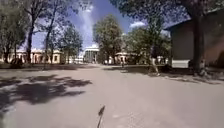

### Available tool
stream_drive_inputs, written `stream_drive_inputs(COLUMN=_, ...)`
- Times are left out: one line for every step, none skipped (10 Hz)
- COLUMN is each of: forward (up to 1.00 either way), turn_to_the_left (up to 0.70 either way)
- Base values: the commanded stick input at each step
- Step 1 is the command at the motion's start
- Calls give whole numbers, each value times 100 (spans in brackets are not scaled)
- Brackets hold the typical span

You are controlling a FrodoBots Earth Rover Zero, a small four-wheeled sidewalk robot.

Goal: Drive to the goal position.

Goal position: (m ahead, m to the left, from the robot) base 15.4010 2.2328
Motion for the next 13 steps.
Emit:
stream_drive_inputs(forward=70, turn_to_the_left=6)
stream_drive_inputs(forward=70, turn_to_the_left=6)
stream_drive_inputs(forward=70, turn_to_the_left=6)
stream_drive_inputs(forward=70, turn_to_the_left=6)
stream_drive_inputs(forward=70, turn_to_the_left=6)
stream_drive_inputs(forward=70, turn_to_the_left=6)
stream_drive_inputs(forward=70, turn_to_the_left=6)
stream_drive_inputs(forward=70, turn_to_the_left=6)
stream_drive_inputs(forward=70, turn_to_the_left=6)
stream_drive_inputs(forward=70, turn_to_the_left=6)
stream_drive_inputs(forward=70, turn_to_the_left=6)
stream_drive_inputs(forward=70, turn_to_the_left=6)
stream_drive_inputs(forward=70, turn_to_the_left=6)
